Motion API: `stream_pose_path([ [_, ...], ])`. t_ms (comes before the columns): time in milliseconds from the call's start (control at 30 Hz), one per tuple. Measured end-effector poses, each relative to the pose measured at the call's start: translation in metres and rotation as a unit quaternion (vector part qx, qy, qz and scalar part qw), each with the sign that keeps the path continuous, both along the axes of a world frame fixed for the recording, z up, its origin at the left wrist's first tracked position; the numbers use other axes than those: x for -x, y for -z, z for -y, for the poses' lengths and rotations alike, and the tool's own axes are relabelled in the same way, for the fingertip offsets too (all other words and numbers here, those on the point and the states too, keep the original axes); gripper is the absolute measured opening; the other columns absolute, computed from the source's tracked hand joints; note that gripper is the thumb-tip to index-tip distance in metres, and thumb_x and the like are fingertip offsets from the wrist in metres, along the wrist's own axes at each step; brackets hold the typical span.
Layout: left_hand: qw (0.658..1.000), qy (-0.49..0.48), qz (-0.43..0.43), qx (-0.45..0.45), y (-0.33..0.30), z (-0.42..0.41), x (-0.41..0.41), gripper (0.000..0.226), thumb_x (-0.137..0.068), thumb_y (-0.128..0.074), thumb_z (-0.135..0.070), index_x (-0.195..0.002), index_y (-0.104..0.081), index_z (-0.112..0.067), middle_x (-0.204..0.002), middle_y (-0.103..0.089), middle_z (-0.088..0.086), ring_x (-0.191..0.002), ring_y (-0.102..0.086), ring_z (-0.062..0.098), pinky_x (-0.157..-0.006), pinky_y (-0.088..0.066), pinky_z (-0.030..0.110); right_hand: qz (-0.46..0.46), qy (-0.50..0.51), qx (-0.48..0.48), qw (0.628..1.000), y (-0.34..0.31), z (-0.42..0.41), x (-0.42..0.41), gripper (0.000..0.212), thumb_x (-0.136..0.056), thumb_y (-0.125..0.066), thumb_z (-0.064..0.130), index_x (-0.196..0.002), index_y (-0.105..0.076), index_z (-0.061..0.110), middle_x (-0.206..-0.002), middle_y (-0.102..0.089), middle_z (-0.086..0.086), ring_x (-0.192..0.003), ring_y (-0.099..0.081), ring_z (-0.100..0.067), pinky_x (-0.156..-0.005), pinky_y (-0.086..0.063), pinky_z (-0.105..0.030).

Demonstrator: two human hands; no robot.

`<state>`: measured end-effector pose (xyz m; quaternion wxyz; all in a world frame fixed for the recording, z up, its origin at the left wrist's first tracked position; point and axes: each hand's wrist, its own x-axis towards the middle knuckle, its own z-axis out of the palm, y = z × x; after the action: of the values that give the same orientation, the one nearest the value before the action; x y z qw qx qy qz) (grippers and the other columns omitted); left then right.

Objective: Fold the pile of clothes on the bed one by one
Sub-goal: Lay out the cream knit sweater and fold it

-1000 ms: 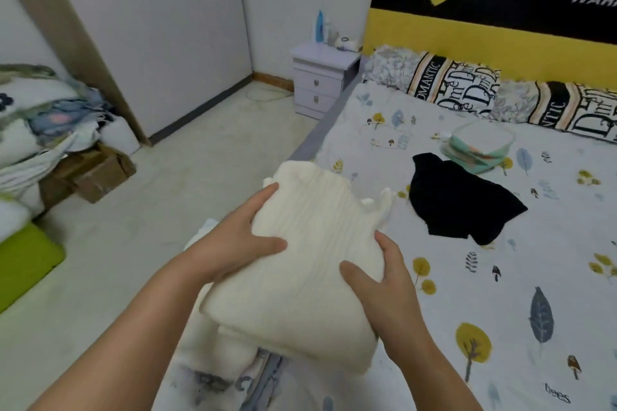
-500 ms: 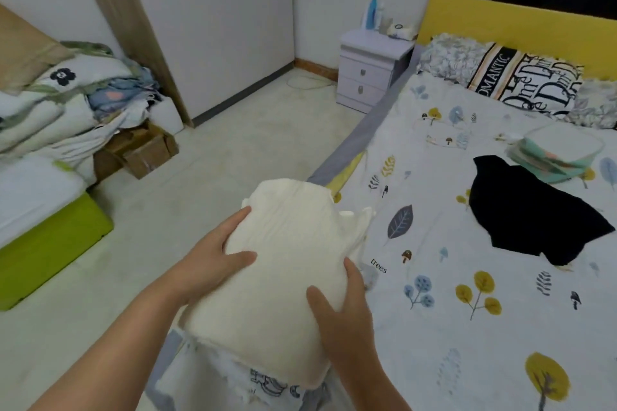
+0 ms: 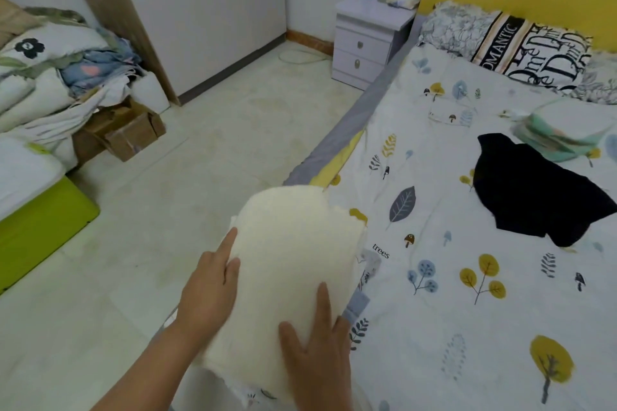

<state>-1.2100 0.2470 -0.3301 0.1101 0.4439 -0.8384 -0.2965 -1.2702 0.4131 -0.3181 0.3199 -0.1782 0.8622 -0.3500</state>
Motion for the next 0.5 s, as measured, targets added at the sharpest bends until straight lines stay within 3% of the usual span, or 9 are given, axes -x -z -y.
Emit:
stream_pose_path([
  [67,0.999,-0.001,-0.004,-0.042,0.015,0.003,-0.004,0.049,-0.100,-0.032,-0.029,-0.146,-0.018,-0.037,-0.125,-0.049,0.007,-0.116,-0.047,0.024,-0.083,-0.035,0.030,-0.005,-0.004,-0.032,0.999,0.008,0.002,-0.002,0.087,-0.084,-0.046,0.059,-0.143,0.017,0.044,-0.134,-0.019,-0.001,-0.129,-0.030,-0.020,-0.101,-0.034,-0.030],
  [267,0.991,0.002,-0.005,-0.134,0.024,0.020,-0.011,0.048,-0.100,-0.028,-0.034,-0.146,-0.015,-0.041,-0.139,-0.042,0.005,-0.126,-0.041,0.023,-0.104,-0.031,0.037,-0.004,-0.015,-0.040,0.999,0.014,0.010,-0.002,0.085,-0.083,-0.045,0.061,-0.143,0.013,0.046,-0.129,-0.025,-0.001,-0.127,-0.030,-0.021,-0.101,-0.035,-0.033],
  [500,0.989,0.036,0.049,-0.131,0.000,0.026,-0.006,0.052,-0.099,-0.032,-0.036,-0.146,-0.011,-0.040,-0.135,-0.045,0.008,-0.118,-0.047,0.025,-0.095,-0.035,0.032,0.040,-0.021,-0.021,0.999,-0.002,0.008,0.014,0.075,-0.089,-0.042,0.055,-0.147,0.004,0.041,-0.134,-0.027,-0.004,-0.128,-0.032,-0.024,-0.104,-0.033,-0.035],
])
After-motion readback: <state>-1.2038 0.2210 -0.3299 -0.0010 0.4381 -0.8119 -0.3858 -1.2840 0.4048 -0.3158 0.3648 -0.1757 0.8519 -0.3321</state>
